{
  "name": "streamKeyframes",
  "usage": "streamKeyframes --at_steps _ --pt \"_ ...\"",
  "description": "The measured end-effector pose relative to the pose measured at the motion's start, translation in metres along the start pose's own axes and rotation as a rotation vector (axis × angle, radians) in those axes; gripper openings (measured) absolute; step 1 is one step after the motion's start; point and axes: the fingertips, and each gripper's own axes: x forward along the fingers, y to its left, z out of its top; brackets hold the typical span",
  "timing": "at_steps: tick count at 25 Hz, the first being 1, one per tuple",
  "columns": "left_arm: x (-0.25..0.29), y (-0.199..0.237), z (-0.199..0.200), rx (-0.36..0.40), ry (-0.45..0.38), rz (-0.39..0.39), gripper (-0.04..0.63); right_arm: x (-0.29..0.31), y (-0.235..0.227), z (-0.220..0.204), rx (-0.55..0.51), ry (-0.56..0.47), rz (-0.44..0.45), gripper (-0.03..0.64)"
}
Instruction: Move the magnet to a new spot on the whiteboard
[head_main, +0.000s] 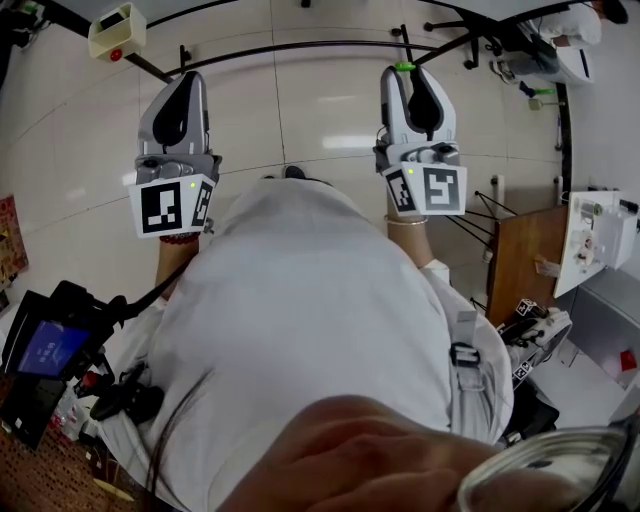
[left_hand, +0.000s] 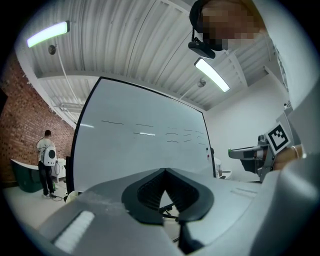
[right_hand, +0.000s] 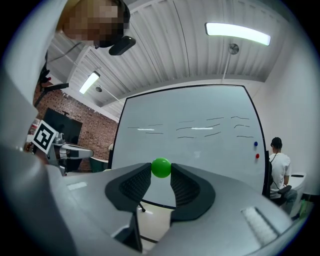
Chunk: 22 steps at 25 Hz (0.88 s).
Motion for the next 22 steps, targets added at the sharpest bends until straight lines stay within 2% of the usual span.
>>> streamKeyframes --at_steps 4,8,12,16,22 --pt "-0.019 0.011 -0.007 -0.007 -0.004 0.024 0.006 -0.001 0.017 -0.007 -0.010 0.011 0.000 0.126" --pt "-0.001 -0.002 0.008 -0.003 -0.021 0.013 0.006 0.001 0.003 0.009 -0.029 -0.007 0.000 0.126" --pt "0.026 -0.014 0.002 -0.005 -0.015 -0.001 0.006 0.010 -0.018 0.007 -0.031 -0.007 0.002 0.127" --pt "0.047 -0.012 0.003 -0.011 -0.008 0.020 0.006 0.024 -0.039 0.011 -0.026 -0.019 -0.007 0.127" --pt "0.043 -0.016 -0.007 -0.015 0.019 0.027 0.006 0.030 -0.039 0.004 -0.013 -0.011 -0.005 0.126"
